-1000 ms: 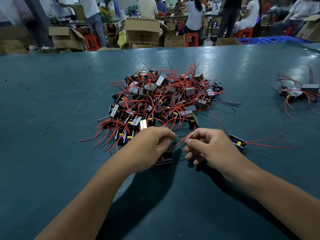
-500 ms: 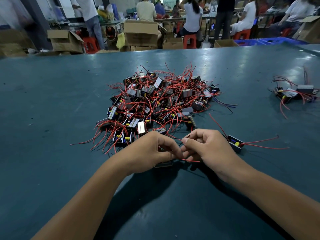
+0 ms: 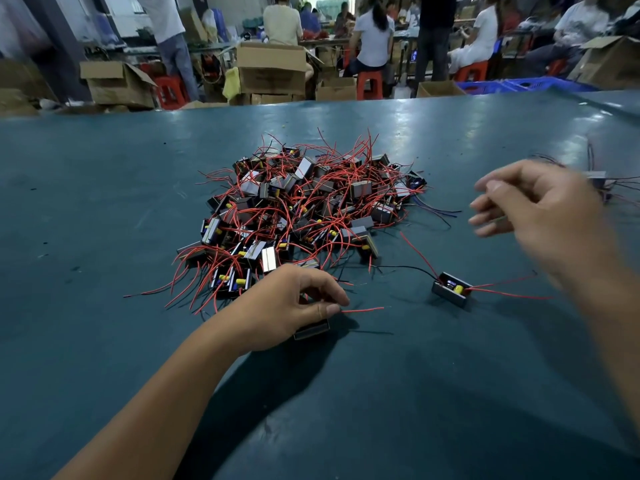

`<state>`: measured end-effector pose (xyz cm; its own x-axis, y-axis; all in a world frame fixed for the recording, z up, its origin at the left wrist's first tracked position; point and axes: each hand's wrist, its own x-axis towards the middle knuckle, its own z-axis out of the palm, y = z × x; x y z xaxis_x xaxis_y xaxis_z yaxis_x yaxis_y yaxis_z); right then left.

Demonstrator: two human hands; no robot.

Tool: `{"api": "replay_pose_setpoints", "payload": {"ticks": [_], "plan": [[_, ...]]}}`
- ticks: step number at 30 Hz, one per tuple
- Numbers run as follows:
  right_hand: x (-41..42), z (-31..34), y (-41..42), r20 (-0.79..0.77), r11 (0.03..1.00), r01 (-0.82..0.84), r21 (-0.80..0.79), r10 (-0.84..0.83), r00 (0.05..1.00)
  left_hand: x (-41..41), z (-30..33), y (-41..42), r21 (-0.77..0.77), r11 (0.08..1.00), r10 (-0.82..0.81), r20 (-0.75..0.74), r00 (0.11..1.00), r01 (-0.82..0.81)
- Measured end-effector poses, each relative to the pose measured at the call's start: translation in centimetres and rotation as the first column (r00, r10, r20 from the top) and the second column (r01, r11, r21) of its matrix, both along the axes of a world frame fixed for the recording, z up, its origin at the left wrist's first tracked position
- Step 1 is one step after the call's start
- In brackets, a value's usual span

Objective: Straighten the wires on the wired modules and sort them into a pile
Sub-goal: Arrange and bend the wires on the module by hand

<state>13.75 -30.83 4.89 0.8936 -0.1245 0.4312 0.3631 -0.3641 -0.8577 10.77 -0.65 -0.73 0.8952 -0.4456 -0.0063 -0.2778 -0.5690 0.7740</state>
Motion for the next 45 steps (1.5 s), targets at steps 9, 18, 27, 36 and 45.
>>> {"api": "replay_pose_setpoints", "payload": {"ticks": [9,18,27,36,45], "plan": [[-1.1,-1.3,1.8,-0.164,0.739,-0.231,-0.633,0.164,0.973,-0.2,-0.1,-0.3,0.011,0.998,0.068,0.059,0.996,-0.069],[-4.4,-1.4,5.8,0.059,0.582,0.102,-0.807,-0.092,0.994,0.0,-0.2,-0.1,0.046,0.994,0.091,0.114,0.989,-0.097],[-2.8,-4.5,6.3,-0.032,0.921,-0.040,-0.388,0.030,0.999,-0.4,-0.2,-0.5,0.061,0.987,0.131,0.221,0.966,-0.148],[-2.2,-5.2,6.2,0.057,0.903,-0.073,-0.424,0.107,0.993,-0.9,-0.2,-1.6,0.156,0.966,0.136,0.363,0.922,-0.204],[-2.4,-6.5,7.4,0.063,0.901,-0.126,-0.415,0.167,0.984,-1.2,-1.2,-3.2,0.149,0.957,0.165,0.431,0.887,-0.250]]}}
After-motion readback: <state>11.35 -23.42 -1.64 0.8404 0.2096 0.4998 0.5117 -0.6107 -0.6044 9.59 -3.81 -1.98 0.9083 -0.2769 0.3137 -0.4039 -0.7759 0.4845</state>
